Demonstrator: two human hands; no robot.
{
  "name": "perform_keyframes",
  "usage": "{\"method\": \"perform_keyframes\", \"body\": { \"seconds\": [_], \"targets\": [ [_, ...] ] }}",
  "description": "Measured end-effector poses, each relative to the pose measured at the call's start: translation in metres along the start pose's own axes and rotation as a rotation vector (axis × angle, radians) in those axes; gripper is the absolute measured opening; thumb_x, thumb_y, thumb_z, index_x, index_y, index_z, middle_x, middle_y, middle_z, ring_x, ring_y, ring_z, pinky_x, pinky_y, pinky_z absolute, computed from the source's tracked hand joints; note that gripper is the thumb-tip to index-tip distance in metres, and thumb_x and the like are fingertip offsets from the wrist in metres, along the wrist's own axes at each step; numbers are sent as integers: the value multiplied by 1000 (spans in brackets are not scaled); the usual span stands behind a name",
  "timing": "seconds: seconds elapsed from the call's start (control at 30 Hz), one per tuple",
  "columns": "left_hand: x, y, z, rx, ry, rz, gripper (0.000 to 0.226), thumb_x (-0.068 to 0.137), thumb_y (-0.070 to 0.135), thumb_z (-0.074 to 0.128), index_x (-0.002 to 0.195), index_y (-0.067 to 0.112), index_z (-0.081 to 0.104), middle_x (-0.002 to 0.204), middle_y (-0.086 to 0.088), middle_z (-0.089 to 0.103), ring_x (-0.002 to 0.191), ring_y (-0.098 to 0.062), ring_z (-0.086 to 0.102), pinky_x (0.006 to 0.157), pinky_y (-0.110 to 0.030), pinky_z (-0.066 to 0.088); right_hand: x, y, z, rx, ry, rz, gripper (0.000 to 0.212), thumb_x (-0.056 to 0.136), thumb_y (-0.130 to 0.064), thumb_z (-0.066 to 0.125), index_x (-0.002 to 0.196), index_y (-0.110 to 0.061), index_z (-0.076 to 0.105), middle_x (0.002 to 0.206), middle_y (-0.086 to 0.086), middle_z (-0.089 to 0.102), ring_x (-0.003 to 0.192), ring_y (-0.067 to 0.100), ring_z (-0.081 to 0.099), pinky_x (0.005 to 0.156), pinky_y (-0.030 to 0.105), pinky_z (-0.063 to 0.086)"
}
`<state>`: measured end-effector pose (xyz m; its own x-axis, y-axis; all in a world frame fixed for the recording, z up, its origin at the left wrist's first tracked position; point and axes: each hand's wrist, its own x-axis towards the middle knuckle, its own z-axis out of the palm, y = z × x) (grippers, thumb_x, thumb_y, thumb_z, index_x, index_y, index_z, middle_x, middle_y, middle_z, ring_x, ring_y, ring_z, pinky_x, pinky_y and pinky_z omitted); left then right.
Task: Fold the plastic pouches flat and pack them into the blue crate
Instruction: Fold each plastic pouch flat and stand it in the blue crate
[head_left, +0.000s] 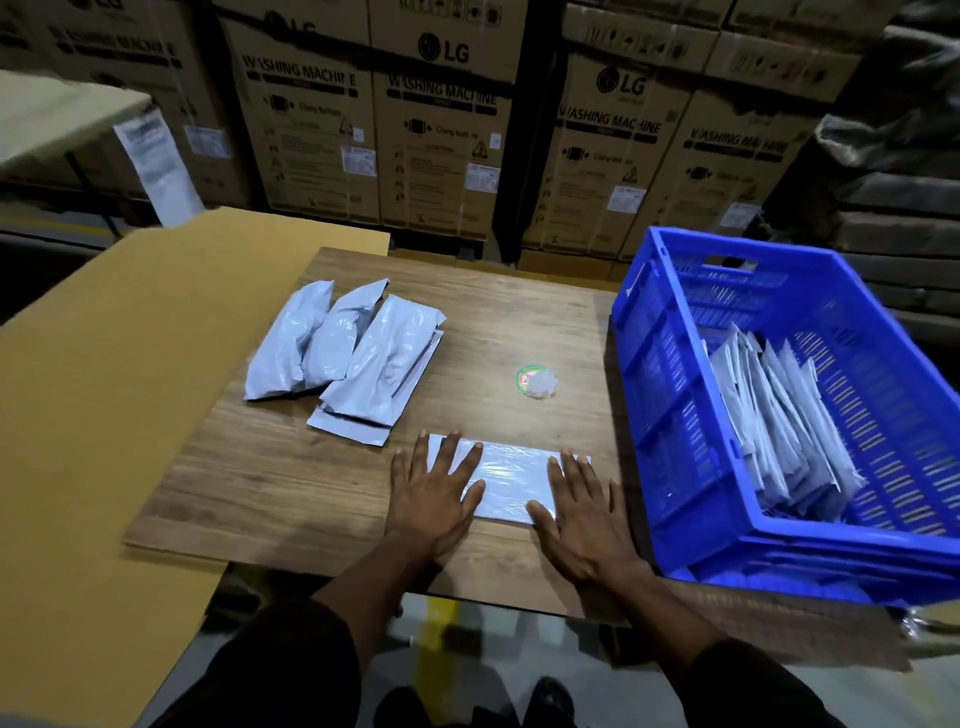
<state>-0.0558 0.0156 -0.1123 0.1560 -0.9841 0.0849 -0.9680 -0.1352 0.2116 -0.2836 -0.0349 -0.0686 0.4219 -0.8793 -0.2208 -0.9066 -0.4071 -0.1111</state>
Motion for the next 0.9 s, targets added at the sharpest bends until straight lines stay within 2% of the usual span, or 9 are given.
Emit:
{"method": "perform_keyframes", "body": {
  "seconds": [0.13,0.2,0.3,0.4,0.53,0.63,0.7,0.8,0.9],
  "targets": [
    [3,-6,-3,-15,-29,10,61,98,61,19,152,43,41,165,7,31,151,-40,25,112,-65,25,-2,2,-8,-38,-46,-77,87,90,-79,19,158,-32,-7,164,-7,-22,152,18,-19,117,61,-5],
    [6,-15,-6,-36,-61,57,64,97,64,13,155,46,34,168,10,22,155,-36,17,114,-66,18,-4,4,-10,-91,40,-189,85,92,-75,29,160,-30,6,168,0,-5,154,27,-1,117,64,4],
    [12,-23,-14,-88,-135,88,67,94,68,4,156,51,23,169,16,10,157,-30,3,117,-67,7,-3,4,-10,-213,169,-419,60,95,-56,44,148,-26,40,163,7,26,148,34,26,113,65,25],
    [12,-25,-19,-74,-182,105,75,89,75,1,158,50,13,170,16,-2,157,-28,-7,118,-65,0,1,-3,-7,-182,223,-526,34,91,-35,54,121,-21,56,154,11,42,143,36,35,111,54,38],
    [0,-28,-21,141,-1,317,80,88,74,40,150,25,47,163,-4,35,149,-31,32,112,-71,21,-1,-10,-7,-26,303,-491,26,96,-31,42,105,-14,59,142,11,55,136,32,48,100,43,50],
    [-2,-32,-16,172,162,352,50,85,40,73,131,23,64,147,-4,57,139,-30,47,110,-69,28,-5,-15,-12,56,330,-475,30,95,-32,40,109,-13,58,144,9,53,134,31,49,92,46,54],
    [1,-34,-18,151,268,307,41,83,14,68,122,25,67,139,-4,63,136,-30,47,108,-66,32,-6,-16,-11,-25,377,-562,30,95,-31,47,120,-18,58,154,3,44,142,33,41,105,52,45],
    [2,-36,-25,131,322,257,52,77,3,61,122,28,66,139,-3,61,136,-32,45,108,-65,29,-6,-16,-6,-262,422,-822,27,100,-32,52,127,-33,60,157,-11,40,148,35,30,113,64,26],
    [3,-36,-33,87,383,252,56,76,0,52,122,29,65,139,-2,61,137,-32,45,111,-65,23,4,-13,-11,-273,460,-899,21,103,-30,47,103,-31,68,145,-13,54,140,38,43,104,61,42]
  ]
}}
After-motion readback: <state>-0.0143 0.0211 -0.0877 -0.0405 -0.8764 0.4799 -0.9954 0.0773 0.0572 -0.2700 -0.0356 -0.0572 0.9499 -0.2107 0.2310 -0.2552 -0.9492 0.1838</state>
